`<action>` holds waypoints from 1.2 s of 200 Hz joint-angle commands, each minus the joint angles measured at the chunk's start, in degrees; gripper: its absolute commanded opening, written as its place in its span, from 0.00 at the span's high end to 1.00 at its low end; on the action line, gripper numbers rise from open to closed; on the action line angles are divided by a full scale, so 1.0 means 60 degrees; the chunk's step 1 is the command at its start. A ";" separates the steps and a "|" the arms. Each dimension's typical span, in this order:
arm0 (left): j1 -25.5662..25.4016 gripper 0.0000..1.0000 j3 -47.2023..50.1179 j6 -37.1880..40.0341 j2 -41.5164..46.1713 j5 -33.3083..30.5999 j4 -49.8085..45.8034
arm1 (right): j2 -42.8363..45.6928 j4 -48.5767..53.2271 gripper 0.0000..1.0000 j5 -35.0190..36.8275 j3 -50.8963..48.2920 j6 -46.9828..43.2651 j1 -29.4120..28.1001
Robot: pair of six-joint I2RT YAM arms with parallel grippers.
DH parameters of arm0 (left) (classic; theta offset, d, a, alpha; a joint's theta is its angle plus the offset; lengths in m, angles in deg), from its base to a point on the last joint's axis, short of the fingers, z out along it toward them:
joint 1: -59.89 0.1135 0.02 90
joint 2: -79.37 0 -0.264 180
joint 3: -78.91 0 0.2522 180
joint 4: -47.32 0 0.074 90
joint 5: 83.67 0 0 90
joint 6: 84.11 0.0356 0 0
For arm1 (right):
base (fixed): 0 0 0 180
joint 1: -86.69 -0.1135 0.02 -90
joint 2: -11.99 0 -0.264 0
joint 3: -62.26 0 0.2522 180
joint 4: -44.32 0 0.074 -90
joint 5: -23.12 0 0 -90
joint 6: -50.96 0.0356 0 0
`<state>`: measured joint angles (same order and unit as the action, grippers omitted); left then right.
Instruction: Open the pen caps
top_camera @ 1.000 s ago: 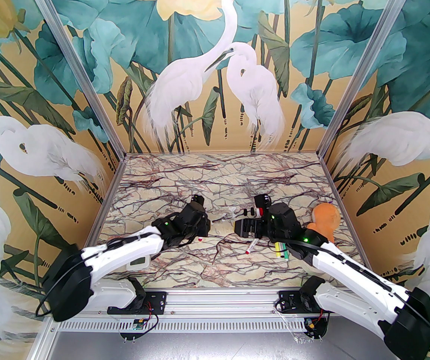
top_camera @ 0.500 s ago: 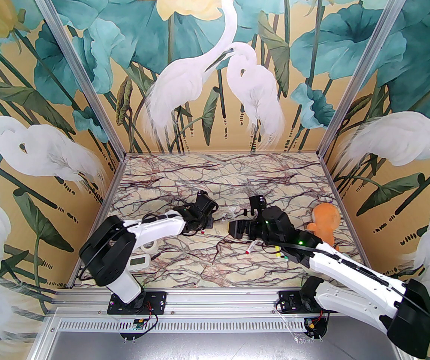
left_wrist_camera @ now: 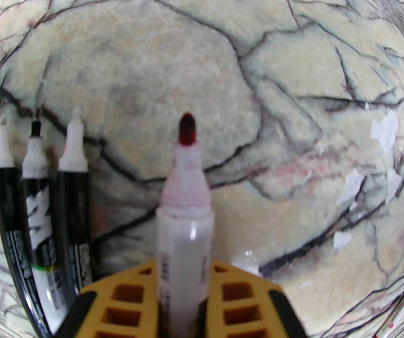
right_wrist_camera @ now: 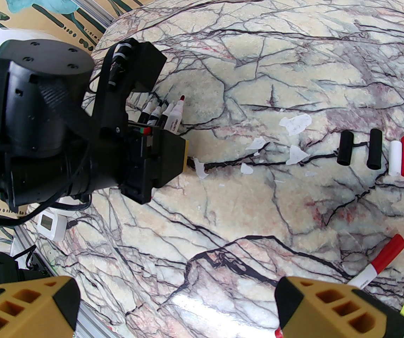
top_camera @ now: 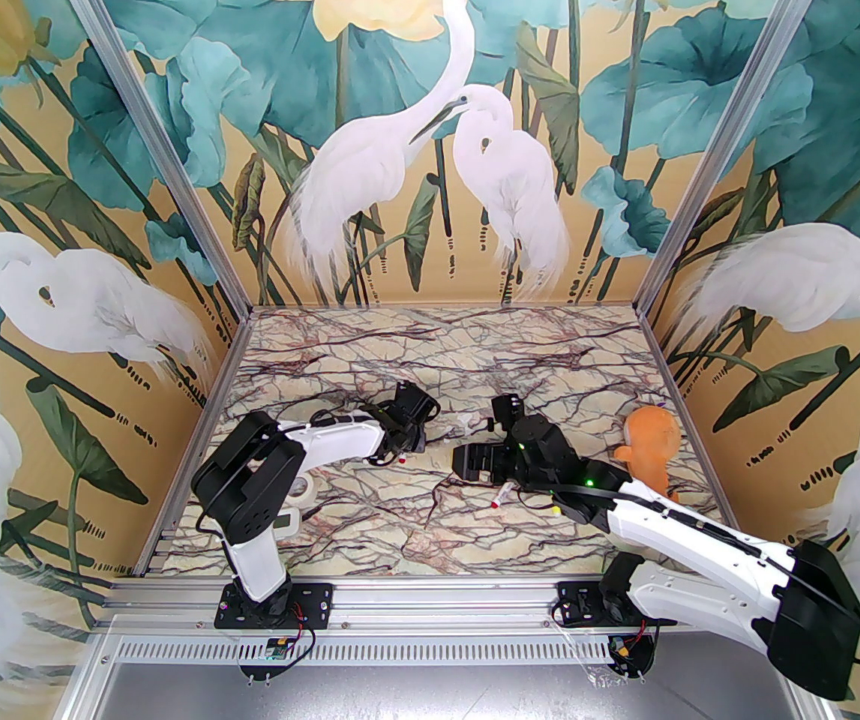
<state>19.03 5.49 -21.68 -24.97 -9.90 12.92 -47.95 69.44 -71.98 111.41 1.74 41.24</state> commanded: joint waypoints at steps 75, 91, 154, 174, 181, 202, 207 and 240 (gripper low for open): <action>0.0043 0.74 -0.0181 -0.0735 -0.0151 -0.0467 -0.1084 | -0.0107 0.0314 0.00 0.0342 0.0351 -0.0012 -0.0081; 0.0045 0.71 -0.0194 -0.0766 -0.0169 -0.0489 -0.1179 | -0.0213 0.0290 0.01 0.0298 0.0422 -0.0028 -0.0077; 0.0043 0.69 -0.0571 -0.0726 0.0092 -0.0824 -0.1786 | -0.0113 0.0543 0.01 0.0338 0.0501 -0.0118 -0.0085; 0.0031 0.66 -0.0633 -0.0723 0.0547 -0.0811 -0.2011 | 0.0006 0.0741 0.01 0.0435 0.0484 -0.0146 -0.0075; 0.0029 0.65 -0.0655 -0.0723 0.0736 -0.0824 -0.2106 | 0.0057 0.0779 0.00 0.0442 0.0480 -0.0159 -0.0071; -0.0052 0.65 -0.0628 -0.0679 0.1417 -0.0775 -0.2287 | 0.0200 0.0928 0.01 0.0549 0.0414 -0.0178 -0.0079; -0.0076 0.64 -0.0606 -0.0678 0.1570 -0.0705 -0.2296 | 0.0230 0.0969 0.01 0.0563 0.0390 -0.0182 -0.0073; -0.0204 0.64 -0.0193 -0.0477 0.2504 0.0680 -0.1928 | 0.0429 0.1720 0.00 0.1071 0.0348 0.0199 -0.0072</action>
<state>18.61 3.11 -25.55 -14.10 -11.89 0.96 -46.97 75.23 -69.16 112.73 1.74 41.05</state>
